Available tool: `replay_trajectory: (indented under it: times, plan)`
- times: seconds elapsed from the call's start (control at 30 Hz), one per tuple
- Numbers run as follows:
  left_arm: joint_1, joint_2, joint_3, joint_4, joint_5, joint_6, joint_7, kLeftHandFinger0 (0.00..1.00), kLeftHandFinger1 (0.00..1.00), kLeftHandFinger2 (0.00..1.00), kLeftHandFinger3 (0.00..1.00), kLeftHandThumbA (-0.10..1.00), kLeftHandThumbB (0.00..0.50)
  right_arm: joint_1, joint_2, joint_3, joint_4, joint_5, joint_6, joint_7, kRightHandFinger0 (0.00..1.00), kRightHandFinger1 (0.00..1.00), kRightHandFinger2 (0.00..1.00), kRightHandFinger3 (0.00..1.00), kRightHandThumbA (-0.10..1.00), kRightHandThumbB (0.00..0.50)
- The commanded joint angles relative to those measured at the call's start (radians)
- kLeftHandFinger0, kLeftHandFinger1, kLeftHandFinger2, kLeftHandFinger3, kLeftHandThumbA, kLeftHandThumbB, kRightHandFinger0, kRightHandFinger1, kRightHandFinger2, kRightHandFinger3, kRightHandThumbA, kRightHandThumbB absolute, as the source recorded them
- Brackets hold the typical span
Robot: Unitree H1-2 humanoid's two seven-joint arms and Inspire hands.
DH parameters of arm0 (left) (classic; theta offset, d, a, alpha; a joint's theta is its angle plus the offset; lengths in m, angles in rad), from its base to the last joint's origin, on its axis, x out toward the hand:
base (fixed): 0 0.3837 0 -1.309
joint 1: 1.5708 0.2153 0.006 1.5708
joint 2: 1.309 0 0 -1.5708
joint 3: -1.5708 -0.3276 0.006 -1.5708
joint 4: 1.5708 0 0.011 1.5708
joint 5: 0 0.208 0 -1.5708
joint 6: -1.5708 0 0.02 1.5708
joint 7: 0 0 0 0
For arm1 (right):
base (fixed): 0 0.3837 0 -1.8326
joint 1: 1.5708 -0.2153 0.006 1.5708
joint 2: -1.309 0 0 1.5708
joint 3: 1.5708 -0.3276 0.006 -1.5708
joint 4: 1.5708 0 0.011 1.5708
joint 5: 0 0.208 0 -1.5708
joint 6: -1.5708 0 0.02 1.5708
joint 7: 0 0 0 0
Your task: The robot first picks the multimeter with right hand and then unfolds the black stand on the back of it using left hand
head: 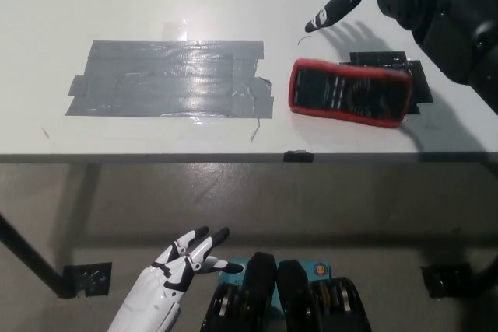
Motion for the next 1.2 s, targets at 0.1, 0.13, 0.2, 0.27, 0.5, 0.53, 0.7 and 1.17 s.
replay_trajectory:
  times: [0.1, 0.13, 0.2, 0.27, 0.5, 0.53, 0.7, 1.17]
  plan:
    - [-0.015, 0.014, 0.001, -0.028, 0.001, -0.028, 0.045, 1.00, 0.64, 0.63, 1.00, 0.92, 0.230, 0.007, -0.050, -0.124, -0.130, -0.073, 0.025, -0.071, 1.00, 1.00, 1.00, 1.00, 1.00, 0.500]
    - [-0.016, 0.013, 0.007, -0.029, 0.003, -0.028, 0.040, 1.00, 0.63, 0.63, 1.00, 0.91, 0.225, 0.035, -0.070, -0.160, -0.213, -0.070, 0.034, -0.082, 1.00, 1.00, 1.00, 1.00, 1.00, 0.500]
    - [-0.018, 0.011, 0.011, -0.029, 0.004, -0.028, 0.039, 1.00, 0.63, 0.61, 1.00, 0.90, 0.225, 0.119, -0.111, -0.241, -0.445, -0.064, 0.088, -0.078, 1.00, 1.00, 1.00, 1.00, 1.00, 0.500]
    - [-0.028, 0.008, 0.012, -0.023, 0.010, -0.028, 0.046, 1.00, 0.64, 0.62, 1.00, 0.90, 0.220, 0.222, -0.133, -0.333, -0.692, -0.076, 0.139, -0.115, 1.00, 1.00, 1.00, 1.00, 1.00, 0.500]
    - [-0.028, 0.002, 0.014, -0.018, 0.024, -0.028, 0.056, 1.00, 0.65, 0.64, 1.00, 0.88, 0.209, 0.582, -0.070, -0.523, -1.319, -0.196, 0.176, -0.240, 1.00, 1.00, 1.00, 1.00, 1.00, 0.376]
    - [-0.027, 0.004, 0.015, -0.019, 0.026, -0.028, 0.058, 1.00, 0.65, 0.64, 1.00, 0.88, 0.208, 0.597, -0.064, -0.532, -1.345, -0.197, 0.173, -0.237, 1.00, 1.00, 1.00, 1.00, 1.00, 0.376]
    - [-0.025, -0.017, 0.030, -0.023, 0.031, -0.021, 0.029, 1.00, 0.68, 0.63, 1.00, 0.94, 0.217, 0.696, -0.055, -0.601, -1.523, -0.225, 0.174, -0.205, 1.00, 1.00, 1.00, 1.00, 1.00, 0.392]
    - [-0.020, -0.024, 0.026, -0.011, 0.026, -0.026, 0.032, 1.00, 0.69, 0.61, 1.00, 0.93, 0.208, 0.988, 0.007, -0.571, -1.513, -0.436, 0.042, -0.348, 1.00, 1.00, 1.00, 1.00, 1.00, 0.347]
